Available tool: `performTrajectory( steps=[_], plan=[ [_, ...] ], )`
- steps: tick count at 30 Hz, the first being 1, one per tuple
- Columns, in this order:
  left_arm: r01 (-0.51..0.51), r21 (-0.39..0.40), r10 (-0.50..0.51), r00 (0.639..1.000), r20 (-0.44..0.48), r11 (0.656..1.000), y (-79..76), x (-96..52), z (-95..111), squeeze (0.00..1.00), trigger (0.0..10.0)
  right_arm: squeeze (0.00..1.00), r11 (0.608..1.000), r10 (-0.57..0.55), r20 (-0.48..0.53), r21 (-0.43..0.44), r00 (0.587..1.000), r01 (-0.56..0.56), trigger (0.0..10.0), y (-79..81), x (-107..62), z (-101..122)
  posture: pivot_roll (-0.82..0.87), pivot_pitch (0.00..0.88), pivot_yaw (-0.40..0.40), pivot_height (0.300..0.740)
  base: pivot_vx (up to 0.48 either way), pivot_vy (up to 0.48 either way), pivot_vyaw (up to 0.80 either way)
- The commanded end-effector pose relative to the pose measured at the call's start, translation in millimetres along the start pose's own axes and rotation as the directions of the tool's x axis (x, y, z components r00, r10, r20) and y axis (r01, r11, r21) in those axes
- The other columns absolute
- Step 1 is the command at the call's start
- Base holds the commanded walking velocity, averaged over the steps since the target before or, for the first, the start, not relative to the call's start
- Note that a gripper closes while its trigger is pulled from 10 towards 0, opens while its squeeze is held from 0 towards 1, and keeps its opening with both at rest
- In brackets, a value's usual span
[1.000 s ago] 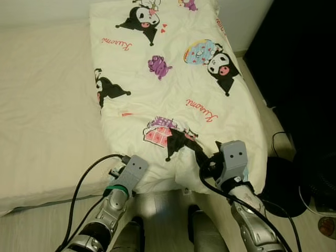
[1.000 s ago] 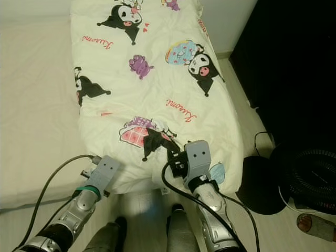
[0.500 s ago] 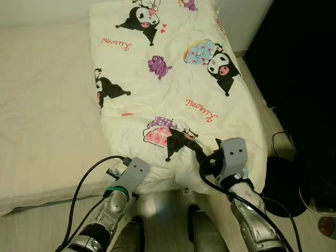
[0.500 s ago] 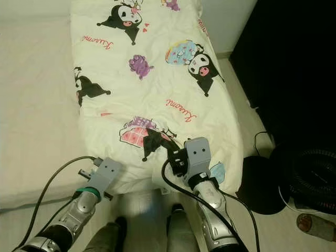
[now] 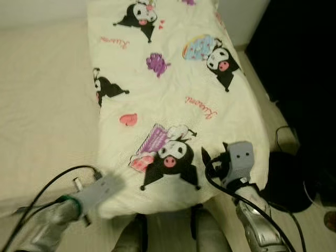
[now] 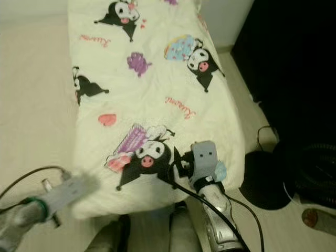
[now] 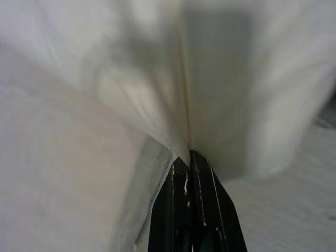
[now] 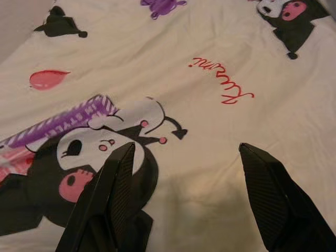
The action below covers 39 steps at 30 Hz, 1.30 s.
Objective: Clean up the room
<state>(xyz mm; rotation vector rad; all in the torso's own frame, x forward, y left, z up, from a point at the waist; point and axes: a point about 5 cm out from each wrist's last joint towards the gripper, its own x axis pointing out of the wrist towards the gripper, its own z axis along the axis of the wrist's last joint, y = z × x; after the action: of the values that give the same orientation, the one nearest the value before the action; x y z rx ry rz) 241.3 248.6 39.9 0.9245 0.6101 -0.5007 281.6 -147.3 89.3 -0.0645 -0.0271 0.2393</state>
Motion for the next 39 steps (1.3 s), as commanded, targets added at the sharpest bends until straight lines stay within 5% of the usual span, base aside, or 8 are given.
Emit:
performTrajectory(
  steps=[1, 12, 13, 20, 23, 24, 31, 39],
  plan=[
    [0.126, -0.026, -0.127, 0.989, -0.074, 0.992, -26.2, -4.4, -20.3, 0.0, 10.0, 0.0, 1.0, 0.013, -0.033, 0.017, 0.999, -0.012, 10.0, 4.0, -3.0, -9.7, -0.07, 0.333, 0.074, 0.74, 0.0, 0.0, 0.0],
    [0.217, 0.034, -0.21, 0.965, -0.155, 0.976, -75.4, 6.1, -16.2, 0.0, 10.0, 0.0, 1.0, 0.008, -0.025, 0.007, 1.0, -0.007, 10.0, 0.8, -2.5, -7.0, -0.1, 0.326, 0.07, 0.74, 0.0, 0.0, 0.0],
    [0.18, 0.05, -0.169, 0.972, -0.163, 0.982, -72.0, 10.1, -15.6, 1.0, 10.0, 0.0, 1.0, 0.005, -0.025, 0.006, 1.0, -0.004, 10.0, 0.2, -3.6, -7.1, -0.1, 0.325, 0.07, 0.74, 0.0, 0.0, 0.0],
    [0.073, 0.047, -0.065, 0.987, -0.148, 0.996, -58.0, 15.0, -10.0, 1.0, 10.0, 0.0, 1.0, -0.008, -0.022, 0.002, 1.0, 0.008, 10.0, -2.4, -5.0, -6.9, -0.12, 0.312, 0.075, 0.74, 0.0, 0.0, 0.0],
    [-0.166, -0.189, 0.163, 0.986, -0.031, 0.968, -29.5, 15.9, 13.3, 1.0, 10.0, 0.0, 1.0, -0.01, -0.006, 0.001, 1.0, 0.01, 10.0, -1.6, -5.6, -4.2, -0.11, 0.295, 0.071, 0.74, 0.0, 0.0, 0.0],
    [-0.208, -0.297, 0.23, 0.972, 0.042, 0.932, -21.1, 13.5, 26.7, 0.0, 10.0, 0.0, 1.0, -0.002, 0.011, -0.013, 1.0, 0.002, 10.0, 0.5, -5.2, -0.7, -0.1, 0.284, 0.065, 0.74, 0.0, 0.0, 0.0],
    [-0.095, -0.721, 0.392, 0.884, 0.256, 0.686, 7.4, -6.8, 85.4, 0.0, 10.0, 0.0, 1.0, 0.019, 0.125, -0.015, 0.992, -0.018, 10.0, 7.9, -0.9, 26.5, -0.07, 0.223, 0.04, 0.74, 0.0, 0.0, 0.0],
    [-0.183, -0.635, 0.554, 0.698, 0.454, 0.751, 29.8, -39.0, 132.3, 0.0, 10.0, 0.0, 1.0, -0.005, 0.216, 0.008, 0.976, 0.004, 10.0, 4.8, 0.5, 49.8, -0.06, 0.127, 0.019, 0.74, 0.0, 0.0, 0.0]
  ],
)
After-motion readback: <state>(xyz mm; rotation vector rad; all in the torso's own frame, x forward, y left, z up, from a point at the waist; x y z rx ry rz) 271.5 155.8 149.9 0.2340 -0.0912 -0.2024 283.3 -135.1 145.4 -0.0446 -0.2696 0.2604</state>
